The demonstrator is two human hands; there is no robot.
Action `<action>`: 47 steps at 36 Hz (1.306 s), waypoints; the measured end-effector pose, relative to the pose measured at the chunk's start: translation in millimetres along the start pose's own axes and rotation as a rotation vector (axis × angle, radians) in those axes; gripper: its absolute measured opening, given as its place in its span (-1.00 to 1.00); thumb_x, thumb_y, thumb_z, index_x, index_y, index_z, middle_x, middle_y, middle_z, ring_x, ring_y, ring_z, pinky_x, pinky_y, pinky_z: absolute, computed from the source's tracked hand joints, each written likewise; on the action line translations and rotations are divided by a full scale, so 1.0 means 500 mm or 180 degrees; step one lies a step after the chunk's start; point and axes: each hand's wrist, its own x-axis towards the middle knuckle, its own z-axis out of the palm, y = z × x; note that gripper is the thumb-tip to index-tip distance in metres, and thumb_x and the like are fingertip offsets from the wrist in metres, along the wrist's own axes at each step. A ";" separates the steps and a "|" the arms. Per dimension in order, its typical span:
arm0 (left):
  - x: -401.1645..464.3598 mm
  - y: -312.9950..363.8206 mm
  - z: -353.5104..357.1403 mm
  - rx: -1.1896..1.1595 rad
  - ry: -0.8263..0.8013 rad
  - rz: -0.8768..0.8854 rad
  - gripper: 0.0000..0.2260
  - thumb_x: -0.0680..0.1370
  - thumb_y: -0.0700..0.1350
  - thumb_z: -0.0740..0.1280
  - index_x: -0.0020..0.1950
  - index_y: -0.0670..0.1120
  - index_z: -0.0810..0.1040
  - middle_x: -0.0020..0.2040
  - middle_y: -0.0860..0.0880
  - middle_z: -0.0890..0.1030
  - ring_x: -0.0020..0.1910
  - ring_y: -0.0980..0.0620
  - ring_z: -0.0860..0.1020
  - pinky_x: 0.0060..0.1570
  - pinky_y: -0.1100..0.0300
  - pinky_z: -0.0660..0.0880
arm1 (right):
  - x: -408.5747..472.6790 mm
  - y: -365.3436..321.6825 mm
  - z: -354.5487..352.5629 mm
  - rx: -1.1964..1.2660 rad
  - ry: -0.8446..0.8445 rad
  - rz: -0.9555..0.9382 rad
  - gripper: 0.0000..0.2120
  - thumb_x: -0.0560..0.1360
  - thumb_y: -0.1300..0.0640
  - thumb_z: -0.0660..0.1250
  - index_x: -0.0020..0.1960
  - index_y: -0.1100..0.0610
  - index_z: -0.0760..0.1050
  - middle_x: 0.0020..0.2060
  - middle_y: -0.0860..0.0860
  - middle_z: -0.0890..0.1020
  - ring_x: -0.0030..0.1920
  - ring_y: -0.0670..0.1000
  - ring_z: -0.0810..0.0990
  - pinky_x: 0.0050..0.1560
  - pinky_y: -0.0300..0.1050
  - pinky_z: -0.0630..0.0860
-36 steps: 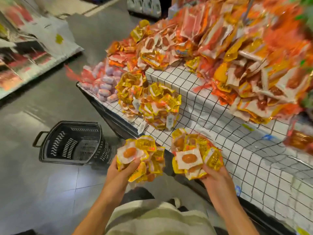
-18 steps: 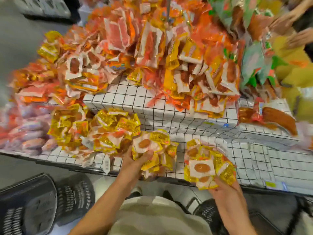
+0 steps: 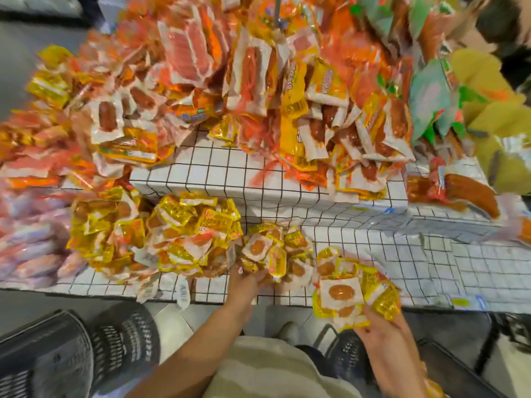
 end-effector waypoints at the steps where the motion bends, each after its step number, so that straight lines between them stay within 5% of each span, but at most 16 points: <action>1: -0.006 -0.002 -0.006 -0.0084 0.0002 -0.0089 -0.58 0.53 -0.38 0.38 0.32 -0.07 0.44 0.14 -0.12 0.66 0.02 -0.07 0.66 0.15 -0.06 0.58 | -0.001 -0.008 0.017 -0.0141 -0.0121 -0.0018 -0.56 0.58 0.43 0.21 0.43 0.24 0.46 0.22 0.18 0.67 0.24 0.24 0.63 0.15 0.18 0.60; 3: -0.023 -0.002 -0.016 -0.0111 0.0072 -0.0234 -0.67 0.56 -0.39 0.31 0.26 -0.08 0.50 -0.01 -0.11 0.66 -0.11 -0.01 0.65 0.00 0.11 0.56 | -0.006 -0.024 0.051 -0.0343 -0.0414 -0.0092 -0.57 0.53 0.35 0.31 0.39 0.17 0.52 0.20 0.13 0.69 0.20 0.19 0.68 0.14 0.20 0.61; 6: -0.051 0.003 -0.031 0.0139 0.0199 -0.0192 -0.76 0.57 -0.33 0.31 0.21 -0.14 0.54 -0.08 -0.12 0.66 -0.09 -0.05 0.61 -0.04 0.09 0.52 | -0.005 -0.052 0.099 -0.0410 -0.0776 -0.0036 -0.59 0.51 0.33 0.32 0.34 0.11 0.57 0.21 0.11 0.69 0.21 0.18 0.67 0.15 0.22 0.63; 9: -0.081 0.008 -0.043 0.0428 0.0198 0.0049 -0.83 0.57 -0.27 0.34 0.16 -0.17 0.57 0.09 -0.17 0.67 0.14 -0.12 0.62 0.13 0.03 0.52 | 0.000 -0.074 0.136 -0.0439 -0.1207 0.0027 -0.56 0.47 0.29 0.36 0.34 0.11 0.57 0.24 0.12 0.67 0.24 0.18 0.65 0.14 0.19 0.59; 13: -0.110 0.017 -0.056 0.1142 0.0271 0.1005 -0.86 0.59 -0.28 0.32 0.03 -0.11 0.64 -0.01 -0.02 0.71 0.06 0.00 0.65 0.09 0.20 0.54 | 0.029 -0.085 0.182 -0.0487 -0.1885 0.0014 -0.58 0.47 0.26 0.36 0.30 0.03 0.62 0.27 0.09 0.66 0.26 0.12 0.65 0.04 -0.04 0.65; 17: -0.115 0.018 -0.052 0.1547 0.0557 0.1945 -0.76 0.59 -0.31 0.31 0.01 0.03 0.61 -0.06 0.16 0.67 -0.02 0.18 0.62 -0.02 0.39 0.51 | 0.112 -0.035 0.204 -0.0888 -0.1867 0.0180 -0.51 0.51 0.30 0.36 0.41 0.02 0.51 0.26 0.07 0.66 0.24 0.12 0.66 0.08 0.07 0.60; 20: -0.095 0.011 -0.046 0.1996 0.0528 0.2537 -0.73 0.60 -0.31 0.30 0.16 0.04 0.58 0.09 0.15 0.61 0.14 0.10 0.57 0.14 0.22 0.51 | 0.161 0.005 0.207 -0.1323 -0.1465 0.0182 -0.45 0.57 0.31 0.39 0.50 0.01 0.38 0.35 0.04 0.59 0.27 0.08 0.61 0.01 -0.03 0.57; 23: -0.069 0.003 -0.043 0.2905 0.0003 0.3050 -0.67 0.62 -0.22 0.32 0.37 0.01 0.51 0.37 0.07 0.47 0.40 0.07 0.40 0.37 0.13 0.37 | 0.183 0.021 0.202 -0.1582 -0.1328 -0.0093 -0.30 0.53 0.30 0.44 0.56 -0.04 0.26 0.45 0.03 0.48 0.37 0.02 0.52 0.18 -0.05 0.54; 26: -0.042 -0.009 -0.037 0.3585 -0.0500 0.3146 -0.59 0.64 -0.13 0.30 0.50 -0.02 0.40 0.58 -0.07 0.23 0.58 -0.03 0.16 0.52 0.11 0.17 | 0.177 0.015 0.195 -0.1981 -0.1435 -0.0649 -0.29 0.51 0.24 0.48 0.54 -0.15 0.29 0.42 -0.16 0.46 0.31 -0.34 0.46 0.14 -0.32 0.49; 28: -0.027 -0.017 -0.031 0.3930 -0.0648 0.3133 -0.52 0.63 -0.11 0.27 0.56 -0.02 0.30 0.63 -0.09 0.08 0.62 -0.08 0.00 0.56 0.01 0.07 | 0.173 0.015 0.190 -0.2236 -0.1522 -0.0997 -0.33 0.53 0.24 0.46 0.52 -0.17 0.31 0.41 -0.21 0.43 0.31 -0.45 0.39 0.25 -0.24 0.51; 30: -0.014 -0.024 -0.025 0.4099 -0.0698 0.3121 -0.50 0.64 -0.08 0.24 0.59 0.00 0.24 0.64 -0.05 0.01 0.63 -0.08 -0.06 0.57 -0.05 0.08 | 0.170 0.019 0.189 -0.2499 -0.1666 -0.1331 -0.36 0.56 0.27 0.43 0.55 -0.08 0.32 0.50 -0.17 0.35 0.45 -0.33 0.30 0.42 -0.08 0.42; 32: -0.003 -0.029 -0.018 0.4231 -0.0762 0.3140 -0.49 0.66 -0.03 0.22 0.60 0.02 0.21 0.65 -0.03 0.00 0.63 -0.06 -0.07 0.56 -0.07 0.12 | 0.168 0.030 0.187 -0.2812 -0.1837 -0.1688 -0.39 0.57 0.25 0.41 0.56 -0.01 0.32 0.56 -0.15 0.25 0.56 -0.23 0.18 0.50 -0.18 0.28; 40: 0.051 -0.035 -0.016 0.4943 -0.0430 0.2987 -0.52 0.70 0.15 0.02 0.61 0.27 -0.04 0.65 0.07 -0.12 0.63 0.04 -0.11 0.55 -0.14 0.05 | 0.160 0.062 0.190 -0.3098 -0.1811 -0.1753 -0.44 0.60 0.16 0.39 0.55 -0.03 0.31 0.61 -0.13 0.15 0.50 -0.44 0.06 0.29 -0.60 0.23; 47: 0.044 0.000 -0.037 0.4596 -0.0978 0.2780 -0.44 0.66 0.13 0.16 0.62 0.21 0.02 0.65 0.05 -0.16 0.63 0.03 -0.12 0.53 -0.18 0.11 | 0.128 0.081 0.154 -0.3217 -0.1632 -0.2021 -0.36 0.59 0.24 0.40 0.59 -0.01 0.27 0.60 -0.14 0.22 0.60 -0.15 0.13 0.49 -0.41 0.14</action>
